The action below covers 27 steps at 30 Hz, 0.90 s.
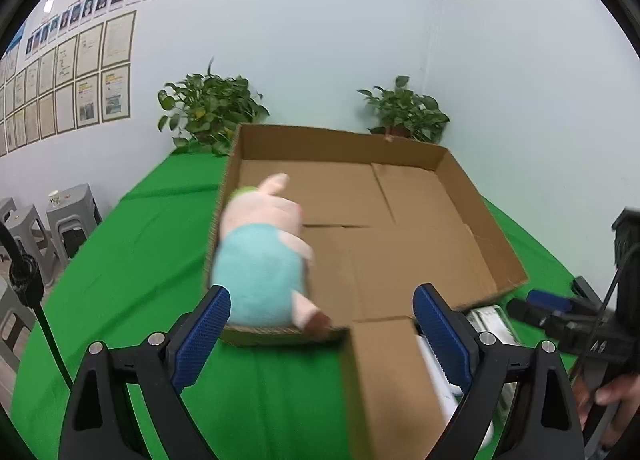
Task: Organize objects
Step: 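Grasp the long narrow cardboard tray by its side wall with the left gripper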
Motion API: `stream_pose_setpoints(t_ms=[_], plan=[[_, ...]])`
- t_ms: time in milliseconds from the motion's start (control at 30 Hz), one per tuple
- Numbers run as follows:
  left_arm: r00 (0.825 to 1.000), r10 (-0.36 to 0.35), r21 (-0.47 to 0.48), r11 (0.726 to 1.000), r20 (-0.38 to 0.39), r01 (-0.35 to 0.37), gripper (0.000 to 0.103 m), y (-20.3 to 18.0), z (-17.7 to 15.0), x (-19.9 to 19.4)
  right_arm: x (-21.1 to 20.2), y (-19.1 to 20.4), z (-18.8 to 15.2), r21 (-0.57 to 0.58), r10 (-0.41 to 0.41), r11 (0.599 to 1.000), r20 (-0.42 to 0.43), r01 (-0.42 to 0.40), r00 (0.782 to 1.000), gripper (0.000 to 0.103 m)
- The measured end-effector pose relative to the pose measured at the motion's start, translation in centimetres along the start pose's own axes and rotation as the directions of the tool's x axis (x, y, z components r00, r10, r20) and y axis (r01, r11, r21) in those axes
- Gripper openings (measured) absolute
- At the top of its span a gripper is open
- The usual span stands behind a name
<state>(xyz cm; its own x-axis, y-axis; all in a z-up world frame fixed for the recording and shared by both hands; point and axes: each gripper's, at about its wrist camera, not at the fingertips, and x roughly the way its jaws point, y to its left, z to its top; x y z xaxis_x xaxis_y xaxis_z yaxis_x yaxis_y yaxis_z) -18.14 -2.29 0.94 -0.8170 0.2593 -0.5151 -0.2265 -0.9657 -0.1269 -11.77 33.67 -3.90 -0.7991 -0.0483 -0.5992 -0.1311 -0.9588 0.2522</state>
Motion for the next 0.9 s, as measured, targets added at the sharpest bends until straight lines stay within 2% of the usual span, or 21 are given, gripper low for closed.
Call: stream_pose_setpoints(t_ms=[133, 200, 267, 333, 400, 500, 533, 567, 600, 633, 667, 700, 733, 900], plan=[[0.999, -0.012, 0.002, 1.0, -0.048, 0.012, 0.093, -2.0, -1.1, 0.0, -0.7, -1.3, -1.9, 0.032, 0.042, 0.999, -0.025, -0.042, 0.999, 0.082], [0.997, -0.027, 0.009, 1.0, -0.067, 0.028, 0.093, -3.0, -1.8, 0.0, -0.9, -1.1, -2.4, 0.012, 0.033, 0.999, -0.027, -0.033, 0.999, 0.059], [0.998, -0.021, 0.016, 1.0, -0.061, 0.022, 0.089, -3.6, -2.4, -0.2, -1.2, -0.7, -2.8, -0.004, 0.015, 1.0, -0.03, -0.015, 0.999, 0.019], [0.998, -0.022, 0.015, 1.0, -0.062, 0.023, 0.069, -4.0, -2.7, -0.4, -1.3, -0.6, -3.2, -0.023, 0.008, 1.0, -0.033, -0.009, 0.999, 0.012], [0.996, -0.017, 0.04, 0.999, -0.088, 0.021, 0.001, -4.6, -3.2, -0.4, -1.5, -0.4, -3.6, -0.032, 0.004, 0.999, -0.025, -0.005, 1.0, 0.011], [0.997, -0.009, 0.063, 0.998, -0.071, 0.014, 0.002, -5.0, -3.6, -1.1, -1.8, -0.2, -4.0, -0.047, -0.019, 0.999, -0.016, 0.018, 1.0, 0.013], [0.998, -0.011, 0.066, 0.998, -0.06, 0.015, 0.003, -5.2, -3.6, -1.4, -1.8, -0.2, -4.1, -0.047, -0.031, 0.998, -0.015, 0.031, 0.999, 0.029], [0.999, -0.006, 0.07, 0.997, -0.05, 0.009, 0.015, -5.3, -3.7, -1.8, -1.8, -0.2, -4.1, -0.052, -0.033, 0.998, -0.019, 0.032, 0.999, 0.061], [0.999, 0.001, 0.072, 0.997, -0.05, 0.002, 0.051, -5.5, -3.7, -2.1, -1.7, -0.3, -4.2, -0.054, -0.029, 0.998, -0.02, 0.028, 0.999, 0.078], [0.999, 0.004, 0.066, 0.998, -0.049, -0.001, 0.075, -5.5, -3.7, -2.4, -1.8, -0.3, -4.2, -0.051, -0.03, 0.998, -0.011, 0.03, 0.999, 0.086], [1.0, -0.003, 0.046, 0.999, -0.029, 0.004, 0.103, -5.3, -3.7, -2.9, -2.0, -0.3, -4.3, -0.056, -0.042, 0.998, 0.005, 0.042, 0.999, 0.086], [1.0, -0.021, 0.012, 1.0, 0.012, 0.02, 0.102, -4.9, -3.7, -3.5, -2.2, -0.2, -4.4, -0.064, -0.05, 0.997, 0.012, 0.051, 0.999, 0.086], [0.999, -0.035, -0.008, 0.999, 0.022, 0.035, 0.102, -4.7, -3.6, -3.9, -2.3, -0.1, -4.4, -0.068, -0.049, 0.996, 0.012, 0.05, 0.999, 0.086], [0.998, -0.063, -0.041, 0.997, 0.007, 0.063, 0.102, -4.3, -3.3, -4.5, -2.5, -0.7, -4.5, -0.029, 0.016, 0.999, -0.011, -0.016, 1.0, 0.086]])
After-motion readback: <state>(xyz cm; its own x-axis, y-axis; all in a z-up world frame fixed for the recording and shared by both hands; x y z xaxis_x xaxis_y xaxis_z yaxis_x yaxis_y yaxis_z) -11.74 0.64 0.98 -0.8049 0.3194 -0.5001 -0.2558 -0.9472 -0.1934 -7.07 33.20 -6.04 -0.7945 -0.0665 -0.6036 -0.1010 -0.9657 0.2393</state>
